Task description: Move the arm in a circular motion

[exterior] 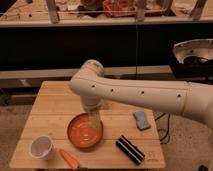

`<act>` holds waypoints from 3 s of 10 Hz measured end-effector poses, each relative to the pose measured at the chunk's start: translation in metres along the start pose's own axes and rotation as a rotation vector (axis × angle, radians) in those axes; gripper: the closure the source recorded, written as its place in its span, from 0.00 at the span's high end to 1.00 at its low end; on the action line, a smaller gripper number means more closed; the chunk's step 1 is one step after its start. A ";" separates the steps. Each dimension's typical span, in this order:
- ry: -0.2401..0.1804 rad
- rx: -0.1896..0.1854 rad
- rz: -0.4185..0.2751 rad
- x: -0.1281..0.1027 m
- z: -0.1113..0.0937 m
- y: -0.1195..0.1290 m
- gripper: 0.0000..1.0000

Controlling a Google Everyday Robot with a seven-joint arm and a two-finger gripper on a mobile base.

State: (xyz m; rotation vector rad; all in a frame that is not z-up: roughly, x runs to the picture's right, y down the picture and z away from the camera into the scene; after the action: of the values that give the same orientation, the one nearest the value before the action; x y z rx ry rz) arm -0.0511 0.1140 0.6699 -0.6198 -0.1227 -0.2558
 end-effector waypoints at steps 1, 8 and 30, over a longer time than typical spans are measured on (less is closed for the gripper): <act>-0.009 0.014 -0.017 0.011 -0.002 -0.011 0.80; -0.009 0.039 -0.122 0.073 -0.007 -0.135 0.80; 0.031 -0.076 0.072 0.058 0.020 0.049 0.80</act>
State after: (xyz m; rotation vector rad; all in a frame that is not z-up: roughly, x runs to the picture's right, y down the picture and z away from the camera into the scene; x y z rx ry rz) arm 0.0166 0.1524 0.6699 -0.6943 -0.0611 -0.2013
